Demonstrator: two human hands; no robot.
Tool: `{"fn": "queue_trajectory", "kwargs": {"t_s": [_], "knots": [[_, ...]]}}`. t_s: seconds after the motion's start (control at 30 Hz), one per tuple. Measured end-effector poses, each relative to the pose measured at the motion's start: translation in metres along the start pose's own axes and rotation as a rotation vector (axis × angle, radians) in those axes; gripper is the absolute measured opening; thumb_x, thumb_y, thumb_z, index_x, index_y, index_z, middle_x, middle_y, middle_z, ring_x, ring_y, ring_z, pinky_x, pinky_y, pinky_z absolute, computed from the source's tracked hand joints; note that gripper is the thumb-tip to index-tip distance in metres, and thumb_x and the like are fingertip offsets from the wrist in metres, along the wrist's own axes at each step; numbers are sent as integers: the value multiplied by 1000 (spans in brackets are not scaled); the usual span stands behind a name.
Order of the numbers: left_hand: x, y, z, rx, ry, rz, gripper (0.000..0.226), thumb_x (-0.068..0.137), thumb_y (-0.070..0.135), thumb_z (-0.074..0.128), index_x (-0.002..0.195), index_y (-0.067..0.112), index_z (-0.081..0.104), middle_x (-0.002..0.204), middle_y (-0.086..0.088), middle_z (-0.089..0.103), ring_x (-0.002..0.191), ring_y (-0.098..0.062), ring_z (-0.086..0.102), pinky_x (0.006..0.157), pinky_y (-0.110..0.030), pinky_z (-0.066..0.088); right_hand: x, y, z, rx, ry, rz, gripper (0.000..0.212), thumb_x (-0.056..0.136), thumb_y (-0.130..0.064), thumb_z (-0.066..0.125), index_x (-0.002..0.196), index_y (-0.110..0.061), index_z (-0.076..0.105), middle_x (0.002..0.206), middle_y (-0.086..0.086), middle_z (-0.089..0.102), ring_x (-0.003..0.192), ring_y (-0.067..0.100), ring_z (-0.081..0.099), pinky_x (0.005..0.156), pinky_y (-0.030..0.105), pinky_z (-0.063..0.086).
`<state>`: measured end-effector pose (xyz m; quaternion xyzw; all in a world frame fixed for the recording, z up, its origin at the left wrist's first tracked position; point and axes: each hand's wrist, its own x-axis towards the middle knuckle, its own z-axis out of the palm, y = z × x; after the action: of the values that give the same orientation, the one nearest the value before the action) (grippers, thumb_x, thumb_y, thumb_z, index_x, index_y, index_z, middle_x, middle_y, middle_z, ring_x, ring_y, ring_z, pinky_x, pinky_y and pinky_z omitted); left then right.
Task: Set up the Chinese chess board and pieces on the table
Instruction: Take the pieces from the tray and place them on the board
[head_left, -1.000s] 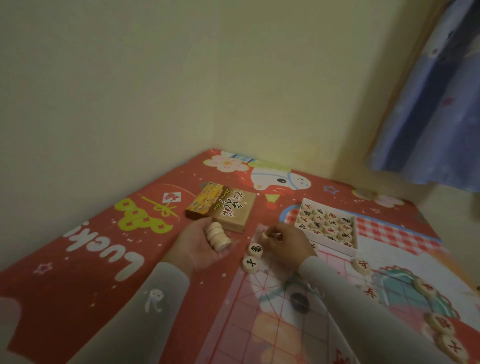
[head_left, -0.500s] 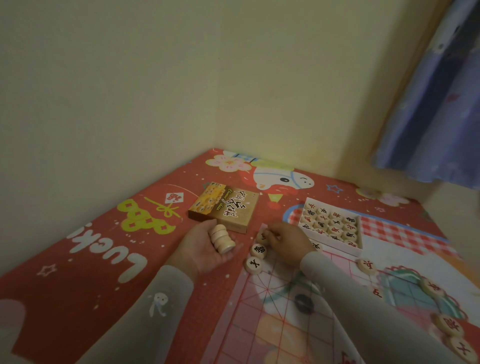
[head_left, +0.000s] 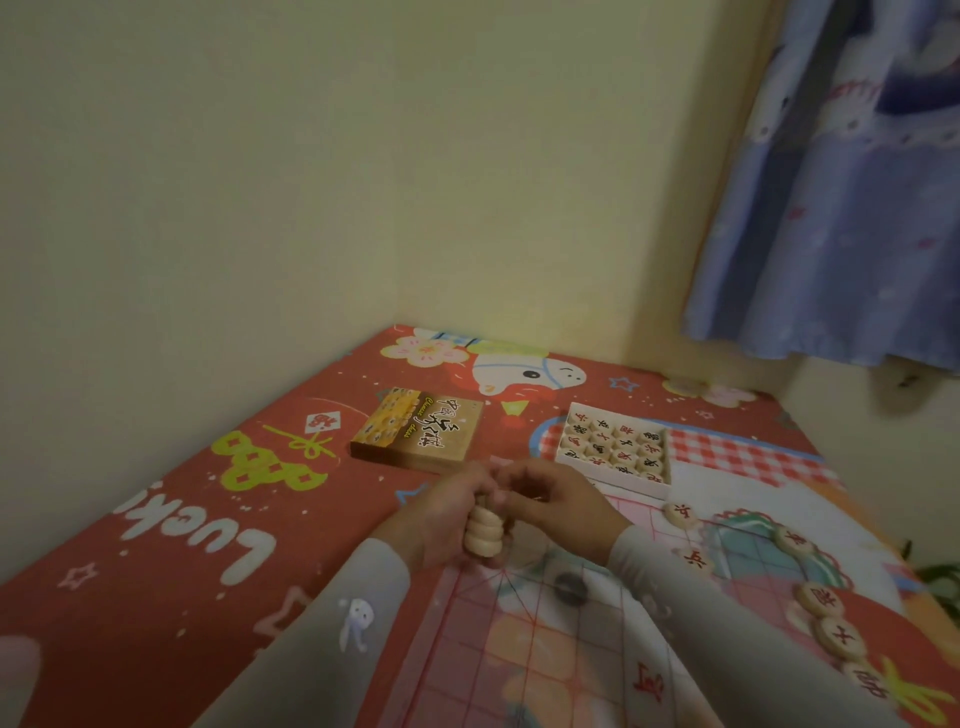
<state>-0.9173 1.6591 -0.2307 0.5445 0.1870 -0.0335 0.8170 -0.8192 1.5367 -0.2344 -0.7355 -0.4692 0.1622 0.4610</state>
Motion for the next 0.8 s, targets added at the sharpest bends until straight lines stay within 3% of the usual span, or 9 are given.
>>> {"fn": "queue_trajectory", "kwargs": {"t_s": [0.13, 0.2, 0.23, 0.3, 0.37, 0.57, 0.67, 0.73, 0.8], "knots": [[9, -5, 6, 100, -25, -7, 53, 97, 49, 32, 54, 19, 36, 41, 6, 20, 35, -6, 15, 48, -17, 18, -11, 0, -8, 6, 64, -6, 34, 70, -37, 78, 103, -34, 68, 97, -2, 71, 93, 14, 67, 86, 36, 55], [12, -4, 6, 28, -2, 21, 64, 93, 60, 33, 51, 15, 51, 51, 5, 27, 45, -6, 21, 57, -26, 11, -16, -1, -14, -5, 157, 5, 39, 72, -27, 81, 104, -39, 64, 97, -8, 69, 91, 0, 64, 82, 19, 52], [13, -3, 5, -4, 30, 46, 63, 93, 60, 34, 60, 15, 64, 60, 3, 32, 54, -9, 25, 58, -28, 13, -18, -2, -16, -32, 198, 11, 42, 73, -24, 81, 107, -38, 63, 99, -13, 68, 91, -6, 62, 78, 12, 49], [11, -2, 4, -13, 117, 93, 48, 97, 57, 33, 98, 21, 65, 71, -5, 41, 61, -13, 34, 56, -25, 30, -23, 0, -22, -92, 245, 28, 48, 74, -25, 81, 117, -33, 63, 106, -17, 65, 96, -9, 60, 78, 8, 46], [11, -1, 3, -19, 152, 107, 45, 97, 56, 33, 109, 18, 55, 76, -8, 43, 62, -15, 36, 58, -27, 41, -27, 2, -26, -118, 261, 42, 50, 74, -27, 81, 121, -30, 62, 111, -16, 65, 101, -3, 59, 85, 13, 47], [8, 3, 7, 9, 227, 105, 35, 96, 41, 44, 90, 11, 60, 71, -9, 40, 59, -15, 34, 53, -26, 43, -30, 2, -29, -163, 258, 60, 49, 77, -29, 78, 123, -28, 61, 113, -13, 64, 100, 0, 59, 85, 16, 48], [8, 5, 0, 6, 345, 173, 30, 90, 20, 49, 61, 13, 50, 54, -5, 35, 46, -14, 32, 53, -23, 39, -28, 5, -30, -188, 277, 84, 45, 80, -30, 76, 122, -26, 63, 110, -13, 63, 96, -3, 57, 80, 11, 44], [7, 7, -6, 39, 445, 218, 25, 90, 11, 45, 65, 15, 44, 48, 1, 34, 39, -14, 31, 52, -21, 41, -26, 8, -30, -204, 288, 106, 42, 81, -30, 74, 121, -24, 63, 109, -11, 62, 96, 2, 57, 84, 18, 47], [8, 8, -14, 86, 520, 231, 13, 89, 8, 45, 80, 13, 54, 51, 1, 41, 44, -16, 36, 62, -27, 41, -18, 11, -29, -250, 279, 133, 40, 82, -27, 72, 121, -22, 63, 109, -9, 61, 97, 6, 57, 85, 21, 47]]}}
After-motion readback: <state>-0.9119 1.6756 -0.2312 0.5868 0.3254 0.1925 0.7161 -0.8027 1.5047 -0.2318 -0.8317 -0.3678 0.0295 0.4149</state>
